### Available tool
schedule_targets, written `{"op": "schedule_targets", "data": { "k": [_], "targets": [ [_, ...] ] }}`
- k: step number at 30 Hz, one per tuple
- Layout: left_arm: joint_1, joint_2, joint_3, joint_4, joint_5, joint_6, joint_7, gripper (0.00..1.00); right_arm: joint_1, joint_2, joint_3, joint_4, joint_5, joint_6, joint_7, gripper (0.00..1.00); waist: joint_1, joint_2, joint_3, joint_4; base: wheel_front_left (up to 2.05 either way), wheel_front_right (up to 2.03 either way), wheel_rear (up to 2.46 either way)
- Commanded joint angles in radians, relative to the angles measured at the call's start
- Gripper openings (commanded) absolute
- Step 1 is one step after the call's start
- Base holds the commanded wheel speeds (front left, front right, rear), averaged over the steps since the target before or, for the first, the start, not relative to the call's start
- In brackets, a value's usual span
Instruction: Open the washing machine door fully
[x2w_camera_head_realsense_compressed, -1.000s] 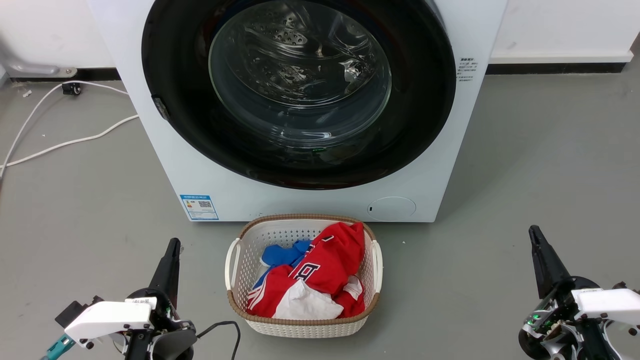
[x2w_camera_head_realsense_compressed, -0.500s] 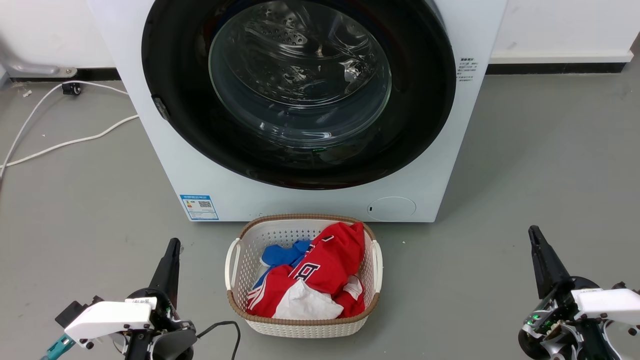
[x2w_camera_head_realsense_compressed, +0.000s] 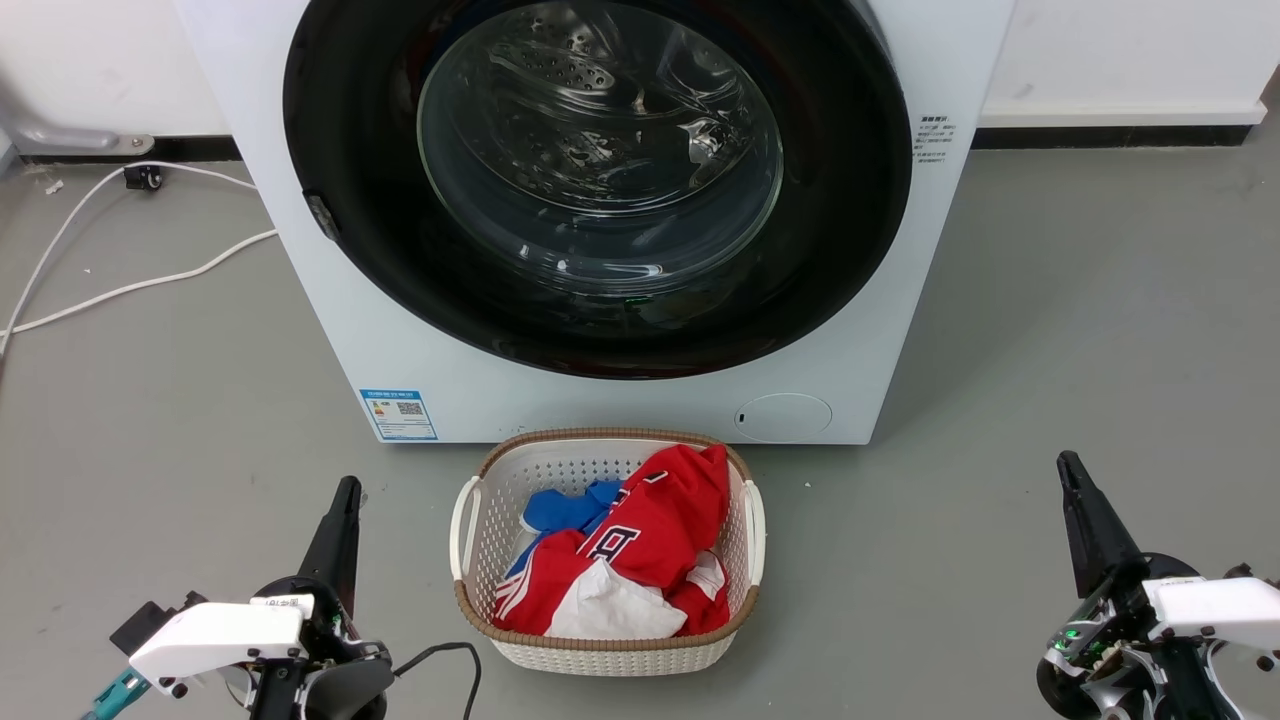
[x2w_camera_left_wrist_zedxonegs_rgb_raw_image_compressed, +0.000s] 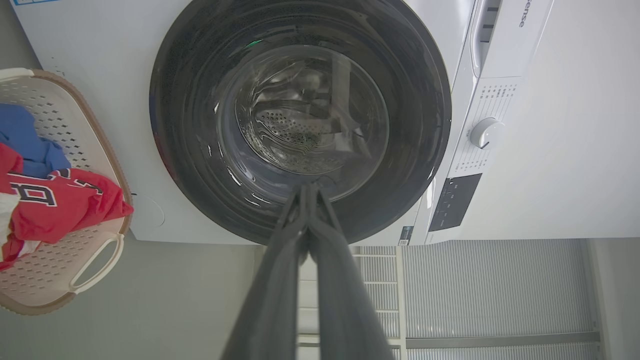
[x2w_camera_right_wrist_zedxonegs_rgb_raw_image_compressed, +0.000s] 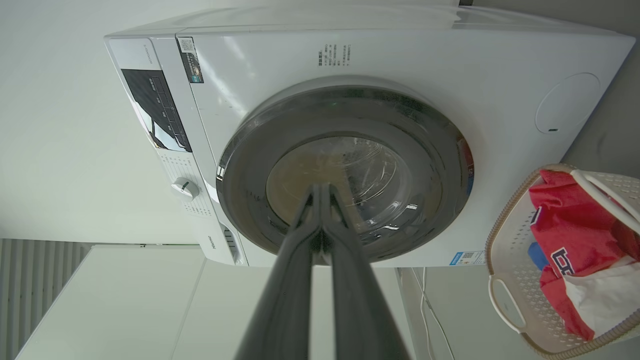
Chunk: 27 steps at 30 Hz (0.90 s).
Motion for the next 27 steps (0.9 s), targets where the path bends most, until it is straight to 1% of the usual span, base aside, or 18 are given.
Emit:
{"op": "schedule_targets", "data": {
  "k": [1, 2, 3, 5, 14, 18, 23, 27],
  "targets": [
    [-0.01, -0.001, 0.002, 0.001, 0.002, -0.003, 0.003, 0.0, -0.014, 0.003, -0.002, 0.002, -0.004, 0.003, 0.002, 0.0, 0.0, 0.0, 0.0, 0.0, 0.0, 0.0, 0.0],
    [-0.01, -0.001, 0.003, 0.001, 0.002, -0.003, 0.003, 0.0, -0.014, 0.003, -0.003, 0.001, -0.004, 0.003, 0.002, 0.0, 0.0, 0.0, 0.0, 0.0, 0.0, 0.0, 0.0],
    [0.0, 0.0, 0.0, 0.0, 0.002, 0.0, 0.0, 1.0, 0.0, 0.001, -0.001, 0.0, 0.0, 0.0, 0.0, 1.0, 0.0, 0.0, 0.0, 0.0, 0.0, 0.0, 0.0],
    [0.011, -0.003, -0.001, 0.017, 0.002, 0.0, 0.0, 1.0, 0.012, 0.003, 0.0, 0.016, 0.0, 0.0, 0.0, 1.0, 0.0, 0.0, 0.0, 0.0, 0.0, 0.0, 0.0],
    [0.019, -0.002, -0.046, -0.014, 0.026, 0.0, -0.04, 1.0, 0.032, 0.004, 0.029, -0.028, -0.017, 0.0, -0.044, 1.0, 0.0, 0.0, -0.001, 0.001, 0.0, 0.0, 0.0],
    [0.021, 0.007, -0.067, -0.029, 0.055, 0.0, -0.063, 1.0, 0.038, 0.005, 0.034, -0.046, -0.03, 0.0, -0.062, 1.0, 0.0, 0.0, -0.002, 0.002, 0.0, 0.0, 0.0],
    [0.022, 0.013, -0.074, -0.047, 0.137, 0.0, -0.087, 1.0, 0.044, 0.006, 0.028, -0.068, -0.102, 0.0, -0.084, 1.0, 0.0, 0.0, -0.003, 0.002, 0.0, 0.0, 0.0],
    [0.024, 0.01, -0.073, -0.068, 0.234, 0.0, -0.103, 1.0, 0.045, 0.002, 0.032, -0.09, -0.221, 0.0, -0.101, 1.0, 0.0, 0.0, -0.004, 0.002, 0.0, 0.0, 0.0]
  ]
}}
